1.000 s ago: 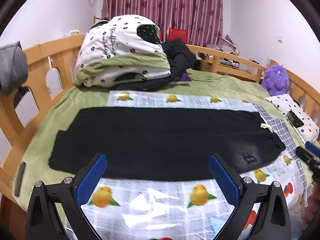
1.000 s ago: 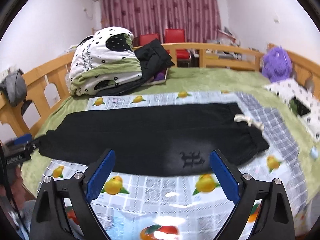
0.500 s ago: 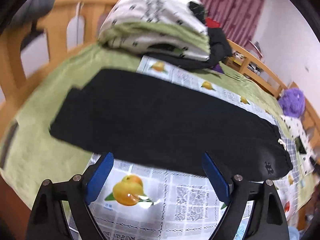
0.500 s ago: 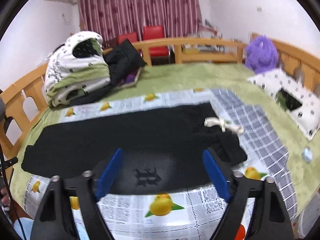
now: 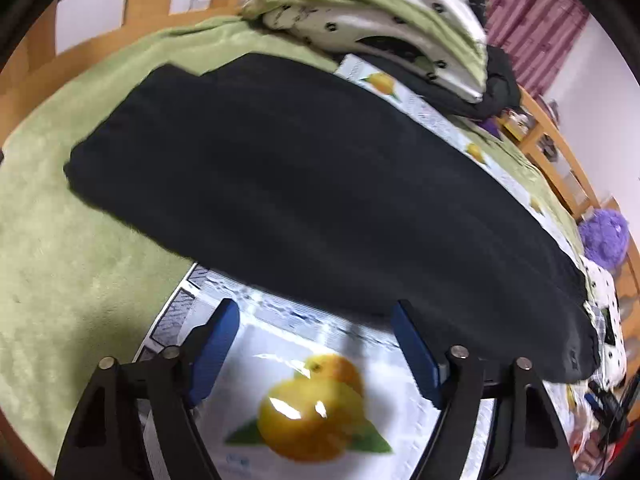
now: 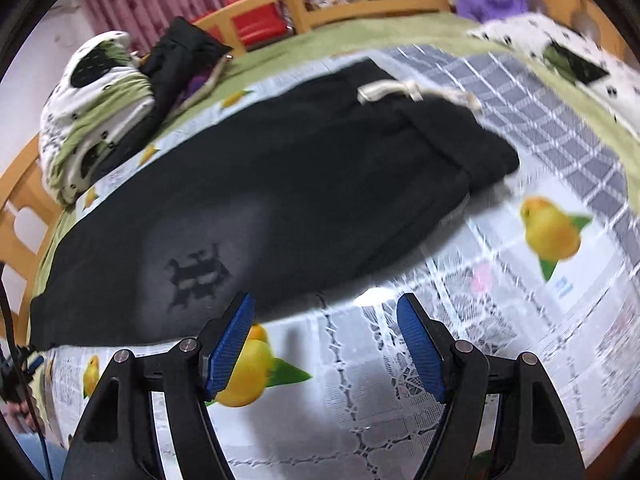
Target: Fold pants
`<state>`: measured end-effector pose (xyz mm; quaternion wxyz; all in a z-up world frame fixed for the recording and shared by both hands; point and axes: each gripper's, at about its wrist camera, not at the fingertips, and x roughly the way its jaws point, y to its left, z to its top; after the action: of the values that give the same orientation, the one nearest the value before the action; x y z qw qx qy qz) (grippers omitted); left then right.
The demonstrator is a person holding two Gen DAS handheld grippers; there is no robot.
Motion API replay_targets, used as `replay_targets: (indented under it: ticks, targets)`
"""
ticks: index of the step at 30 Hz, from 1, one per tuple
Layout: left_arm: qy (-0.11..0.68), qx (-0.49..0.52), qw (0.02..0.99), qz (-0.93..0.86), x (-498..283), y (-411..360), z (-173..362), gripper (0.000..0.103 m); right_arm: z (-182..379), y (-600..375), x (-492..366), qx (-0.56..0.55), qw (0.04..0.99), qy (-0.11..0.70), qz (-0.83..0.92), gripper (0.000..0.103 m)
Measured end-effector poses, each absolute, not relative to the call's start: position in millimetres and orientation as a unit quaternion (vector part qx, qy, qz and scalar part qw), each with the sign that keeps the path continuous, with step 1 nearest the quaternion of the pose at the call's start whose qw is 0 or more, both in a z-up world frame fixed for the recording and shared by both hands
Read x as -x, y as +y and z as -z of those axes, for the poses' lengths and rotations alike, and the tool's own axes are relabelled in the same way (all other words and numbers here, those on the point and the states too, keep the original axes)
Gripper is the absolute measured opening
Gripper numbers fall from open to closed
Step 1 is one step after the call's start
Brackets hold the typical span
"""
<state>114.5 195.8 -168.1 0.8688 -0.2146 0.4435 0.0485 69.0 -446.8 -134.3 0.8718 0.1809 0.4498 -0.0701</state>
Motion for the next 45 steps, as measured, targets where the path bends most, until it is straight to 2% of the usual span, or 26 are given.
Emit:
replay_targets:
  ticks: [4,10,11,13,15,16,17,21,30,33,36,37,40,43,45]
  targets:
    - [0.43,0.191,0.879,-0.081,-123,201,174,0.068,147,-452,-70,-0.202,0.866,0.451,0.076,0.074]
    - [0.421,0.221,0.874,-0.1,-137,213,177,0.067,151,-459,-84,-0.272,0.861,0.427,0.042,0.074]
    - [0.419,0.226,0.873,-0.104,-138,215,177,0.064,153,-459,-88,-0.277,0.861,0.424,0.04,0.074]
    - [0.42,0.224,0.872,-0.117,-140,218,176,0.05,155,-451,-101,-0.266,0.863,0.427,0.042,0.072]
    - [0.414,0.222,0.874,-0.127,-139,221,173,0.025,155,-446,-110,-0.256,0.858,0.443,0.044,0.046]
    - [0.414,0.221,0.874,-0.128,-139,223,170,0.018,153,-442,-115,-0.255,0.855,0.45,0.042,0.029]
    - [0.413,0.221,0.876,-0.121,-140,225,167,0.012,147,-440,-116,-0.249,0.86,0.442,0.046,0.027]
    - [0.383,0.209,0.894,-0.098,-141,226,136,0.01,105,-428,-127,-0.212,0.888,0.407,0.03,0.021]
    - [0.296,0.15,0.939,-0.093,-233,205,64,0.01,34,-430,-219,-0.195,0.917,0.348,-0.003,0.017]
    - [0.273,0.136,0.946,-0.109,-276,199,53,0.01,31,-441,-268,-0.21,0.914,0.346,-0.002,0.017]
    - [0.281,0.133,0.943,-0.12,-328,193,64,0.01,49,-450,-320,-0.226,0.904,0.364,0.002,0.017]
    - [0.289,0.132,0.94,-0.125,-337,190,71,0.01,62,-451,-337,-0.232,0.896,0.379,0.004,0.02]
    - [0.331,0.137,0.924,-0.134,-359,187,103,0.012,99,-452,-365,-0.243,0.879,0.411,0.01,0.037]
    - [0.344,0.116,0.919,-0.152,-356,180,113,0.029,112,-444,-362,-0.21,0.88,0.426,0.016,0.039]
    - [0.339,0.107,0.923,-0.147,-339,177,108,0.06,110,-441,-342,-0.19,0.887,0.42,0.016,0.047]
